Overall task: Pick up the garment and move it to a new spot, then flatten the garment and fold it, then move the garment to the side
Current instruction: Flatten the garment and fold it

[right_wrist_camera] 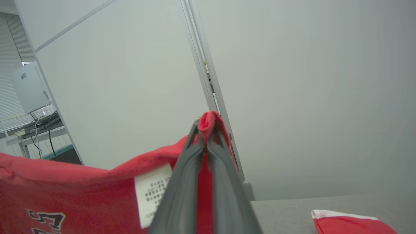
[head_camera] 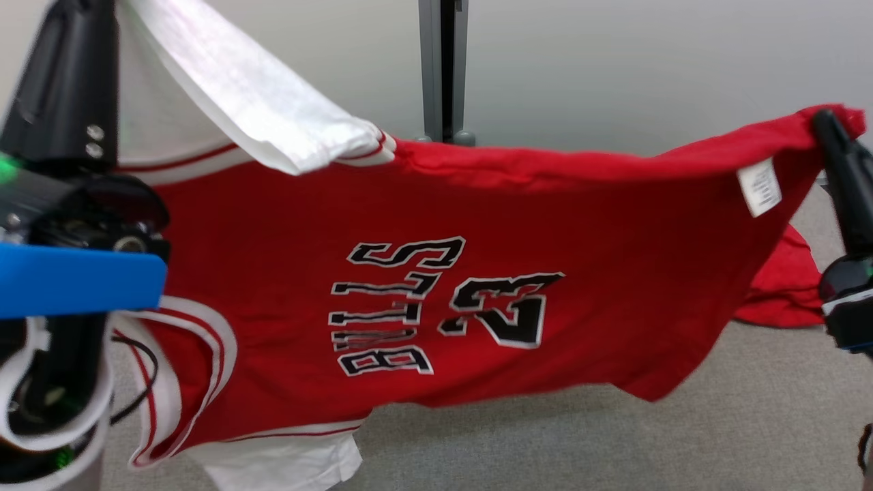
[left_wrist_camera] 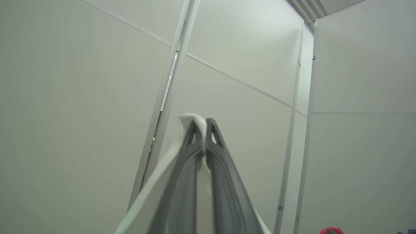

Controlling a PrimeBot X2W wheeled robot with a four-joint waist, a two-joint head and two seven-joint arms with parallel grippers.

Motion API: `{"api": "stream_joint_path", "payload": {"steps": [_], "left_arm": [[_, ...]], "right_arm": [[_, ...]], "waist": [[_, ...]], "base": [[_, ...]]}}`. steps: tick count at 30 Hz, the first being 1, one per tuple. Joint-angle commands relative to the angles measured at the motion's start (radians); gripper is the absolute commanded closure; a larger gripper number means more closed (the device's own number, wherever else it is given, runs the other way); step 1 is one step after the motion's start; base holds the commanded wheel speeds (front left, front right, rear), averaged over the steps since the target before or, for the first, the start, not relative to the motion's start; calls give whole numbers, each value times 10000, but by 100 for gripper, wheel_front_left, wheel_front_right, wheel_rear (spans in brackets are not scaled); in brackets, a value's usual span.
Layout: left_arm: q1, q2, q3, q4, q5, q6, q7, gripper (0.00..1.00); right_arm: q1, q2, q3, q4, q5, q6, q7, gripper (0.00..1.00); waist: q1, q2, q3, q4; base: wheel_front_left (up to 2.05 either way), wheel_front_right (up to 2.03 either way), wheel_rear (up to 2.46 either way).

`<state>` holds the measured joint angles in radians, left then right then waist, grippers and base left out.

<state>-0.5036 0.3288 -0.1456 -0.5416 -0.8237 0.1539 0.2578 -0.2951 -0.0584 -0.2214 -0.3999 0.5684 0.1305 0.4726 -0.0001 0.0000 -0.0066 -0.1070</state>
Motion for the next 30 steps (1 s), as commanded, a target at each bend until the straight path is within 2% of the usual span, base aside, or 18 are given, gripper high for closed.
{"api": "stream_joint_path", "payload": {"steps": [1, 4, 6, 12, 16, 20, 25, 30], "left_arm": [[-459, 251, 80, -70, 87, 39, 251, 100], [-1404, 555, 111, 98, 123, 43, 755, 100], [-1965, 627, 97, 434, -26, -3, 1000, 100], [-3762, 878, -227, 2093, 229, -257, 1478, 100], [-5281, 1068, -576, 3627, 910, -524, 1420, 100], [-7143, 890, -899, 5256, 1616, -747, 1049, 100], [-9282, 364, -1152, 7345, 2161, -1014, 52, 100], [-9864, -200, -1197, 8659, 2093, -1211, -755, 100]], "right_arm": [[-263, 36, -172, -305, 171, 4, 193, 100], [-668, 78, -474, -769, 479, 4, 672, 100], [-979, 85, -524, -873, 248, 4, 884, 100], [-2334, 75, 32, 310, -123, 4, 662, 100], [-4069, 79, 448, 1982, -904, 4, 3, 100], [-6259, 72, 563, 3931, -1781, 4, -927, 100], [-8666, 73, 440, 6455, -2875, 3, -1838, 100], [-9786, 74, 137, 8262, -3731, 3, -2403, 100]], "waist": [[1, 0, 94, -47], [1, 0, 413, -133], [1, 0, 706, -166], [1, 0, 1952, -272], [1, 0, 2786, -312], [1, 0, 3518, -294], [1, 0, 4203, -61], [1, 0, 4784, 299]], "base": [[0, 0, 0], [0, 0, 0], [0, 0, 0], [0, 0, 0], [0, 0, 0], [0, 0, 0], [0, 0, 0], [0, 0, 0]]}}
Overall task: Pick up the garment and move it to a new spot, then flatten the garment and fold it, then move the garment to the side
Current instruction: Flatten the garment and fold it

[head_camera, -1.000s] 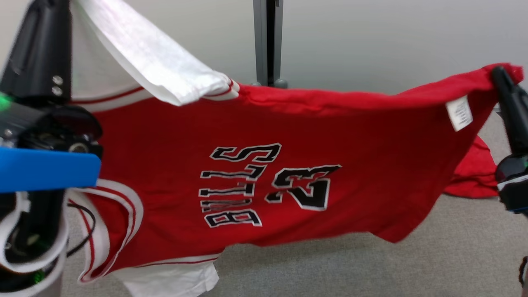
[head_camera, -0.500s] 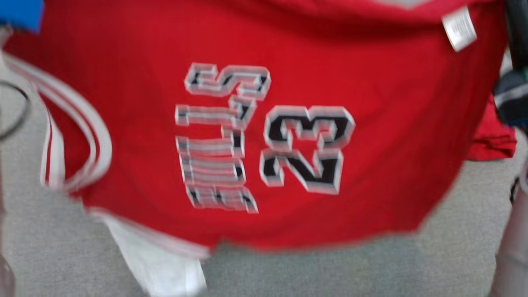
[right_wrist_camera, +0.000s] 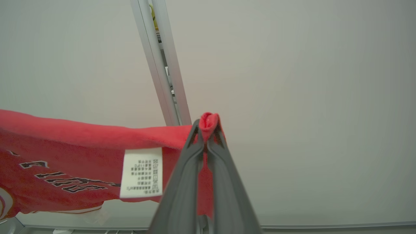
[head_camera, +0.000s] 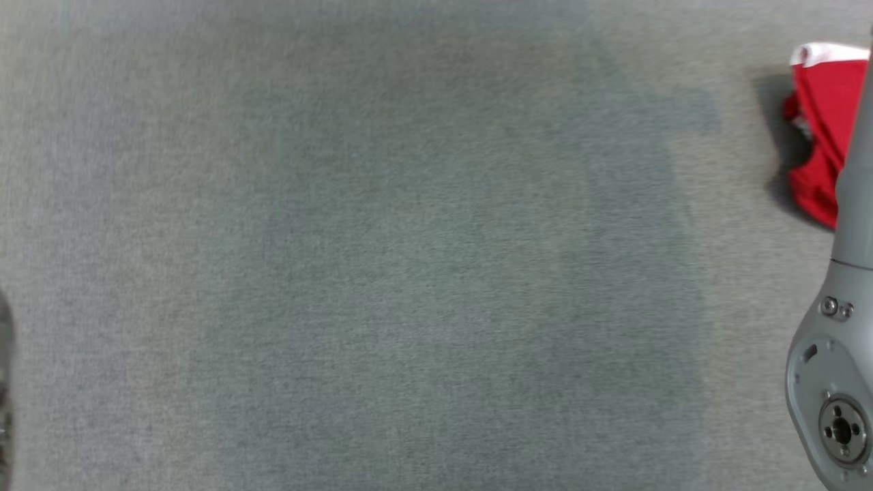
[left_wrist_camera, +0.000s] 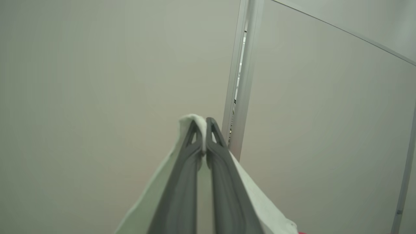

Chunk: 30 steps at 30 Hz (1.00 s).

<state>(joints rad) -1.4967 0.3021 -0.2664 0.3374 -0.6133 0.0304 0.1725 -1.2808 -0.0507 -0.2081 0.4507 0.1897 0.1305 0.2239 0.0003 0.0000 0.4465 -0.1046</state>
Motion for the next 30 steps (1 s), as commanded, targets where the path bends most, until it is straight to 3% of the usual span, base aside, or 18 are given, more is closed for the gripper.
{"api": "stream_joint_path", "payload": {"steps": [1, 10, 17, 23, 30], "left_arm": [[181, -66, -18, 124, -69, -77, -76, 100], [2195, -656, -270, 1077, -528, -828, -1428, 100], [4473, -343, -43, 466, -1017, -1114, -2222, 100], [6789, -256, 406, -838, -1764, -1165, -2716, 100], [10073, -87, 788, -2750, -2180, -825, -3197, 100]], "right_arm": [[-76, 1, -30, 200, -144, 4, -94, 100], [142, -9, -405, 3351, -1373, 3, -1936, 100], [870, -17, 246, 4815, -1034, 3, -3281, 100], [1806, -7, 1087, 5024, 262, 3, -4243, 100], [3837, -12, 2211, 4213, 2009, 3, -4659, 100]], "waist": [[-3, 0, 367, 350], [-3, 0, 1276, 920], [-3, 0, 1258, 748], [-3, 0, 652, 524], [-3, 0, -739, 350]], "base": [[0, 0, 0], [0, 0, 0], [0, 0, 0], [0, 0, 0], [0, 0, 0]]}}
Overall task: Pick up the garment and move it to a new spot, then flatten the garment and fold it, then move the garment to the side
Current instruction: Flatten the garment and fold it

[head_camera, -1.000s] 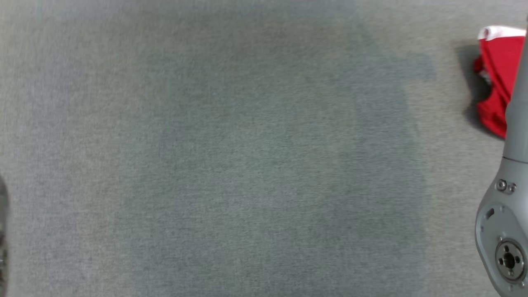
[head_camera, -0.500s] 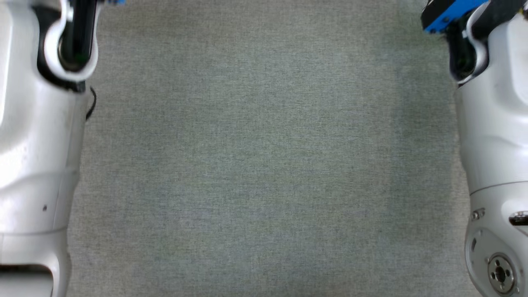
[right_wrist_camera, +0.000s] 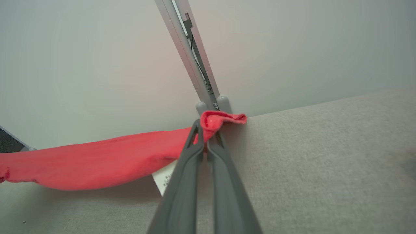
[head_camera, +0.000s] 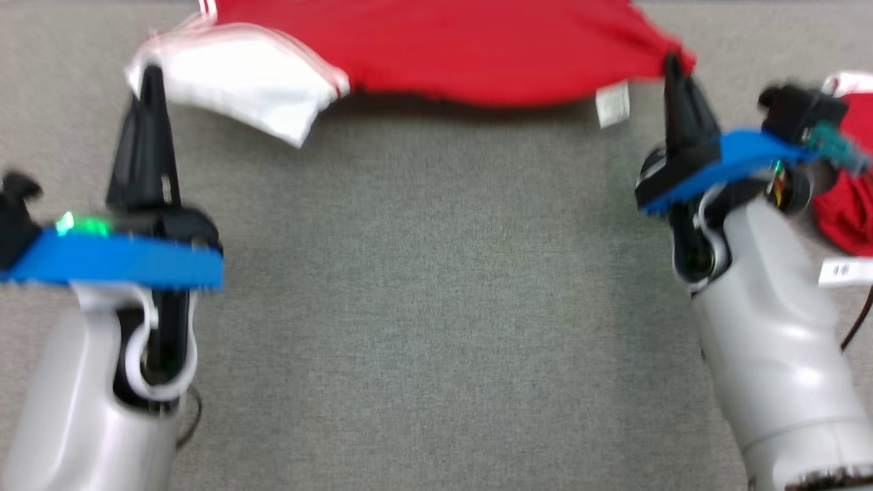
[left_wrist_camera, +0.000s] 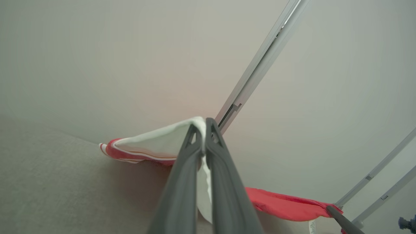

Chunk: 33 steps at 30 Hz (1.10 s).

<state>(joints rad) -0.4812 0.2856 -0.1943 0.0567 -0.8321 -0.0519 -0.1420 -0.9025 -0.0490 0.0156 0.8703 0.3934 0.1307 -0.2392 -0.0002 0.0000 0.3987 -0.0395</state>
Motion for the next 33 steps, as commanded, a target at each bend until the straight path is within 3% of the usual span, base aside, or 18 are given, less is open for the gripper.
{"api": "stream_joint_path", "payload": {"steps": [1, 11, 22, 26, 33], "left_arm": [[409, 129, 82, -243, -2, 65, -73, 100], [4865, 376, -34, -3110, -31, 976, 76, 100], [7867, 1146, -542, -4770, -29, 1454, 997, 100], [8298, 1217, -691, -4646, -58, 1486, 1152, 100], [7838, 1109, -939, -3818, -140, 1296, 1292, 100]], "right_arm": [[413, -29, 73, -157, 114, 1, -55, 100], [4412, -32, -94, -2844, 637, 1, 469, 100], [9500, -29, -1009, -7511, 1068, 2, 2934, 100], [10289, -31, -1057, -7945, 1220, 1, 3553, 100], [10019, -31, -1106, -7019, 1234, 1, 3807, 100]], "waist": [[2, 0, -509, -323], [2, 0, -2697, -256], [2, 0, -3627, 46], [2, 0, -3637, 30], [2, 0, -3569, 100]], "base": [[0, 0, 0], [0, 0, 0], [0, 0, 0], [0, 0, 0], [0, 0, 0]]}}
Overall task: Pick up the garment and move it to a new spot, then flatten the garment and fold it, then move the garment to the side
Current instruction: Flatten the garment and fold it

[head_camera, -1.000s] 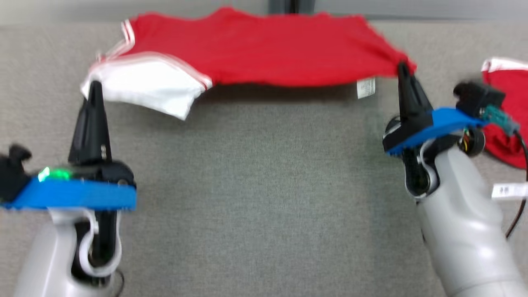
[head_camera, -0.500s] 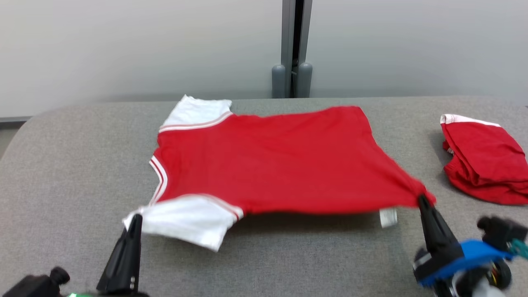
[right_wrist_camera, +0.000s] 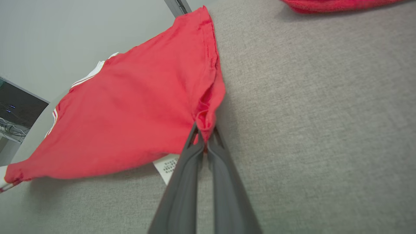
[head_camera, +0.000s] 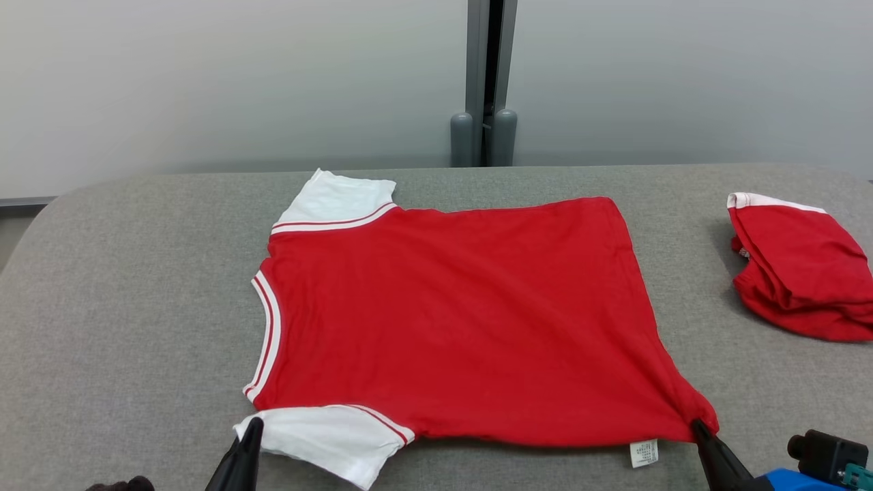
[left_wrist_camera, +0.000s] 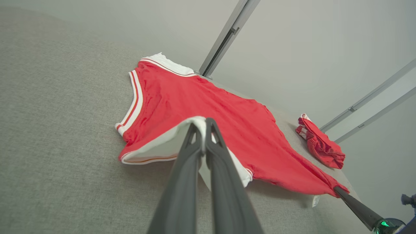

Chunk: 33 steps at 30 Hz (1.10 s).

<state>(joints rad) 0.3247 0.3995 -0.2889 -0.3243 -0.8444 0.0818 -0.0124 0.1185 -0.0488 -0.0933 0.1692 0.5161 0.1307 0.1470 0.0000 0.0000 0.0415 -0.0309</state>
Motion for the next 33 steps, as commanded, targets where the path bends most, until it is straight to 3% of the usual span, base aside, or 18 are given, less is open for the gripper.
{"api": "stream_joint_path", "payload": {"steps": [1, 11, 18, 28, 33], "left_arm": [[-330, -76, -41, 177, -72, -89, 38, 100], [-2289, -374, -356, 1994, 164, -755, -69, 100], [-4431, -1005, -328, 4030, 937, -1011, -1312, 100], [-6301, -1478, -250, 6112, 1438, -1337, -2231, 100], [-7039, -1616, -264, 7193, 1671, -1467, -2381, 100]], "right_arm": [[-261, -32, 0, 172, 94, 2, -82, 100], [-1230, -32, 387, 1448, 1063, 2, -490, 100], [-2648, -31, 589, 2508, 1912, 2, -1624, 100], [-4421, -32, 826, 4118, 2090, 2, -2679, 100], [-5299, -34, 1099, 5204, 1652, 2, -3110, 100]], "waist": [[0, 0, 9, 31], [0, 0, 66, 118], [0, 0, 438, 7], [0, 0, 1111, -94], [0, 0, 1442, -126]], "base": [[0, 0, 0], [0, 0, 0], [0, 0, 0], [0, 0, 0], [0, 0, 0]]}}
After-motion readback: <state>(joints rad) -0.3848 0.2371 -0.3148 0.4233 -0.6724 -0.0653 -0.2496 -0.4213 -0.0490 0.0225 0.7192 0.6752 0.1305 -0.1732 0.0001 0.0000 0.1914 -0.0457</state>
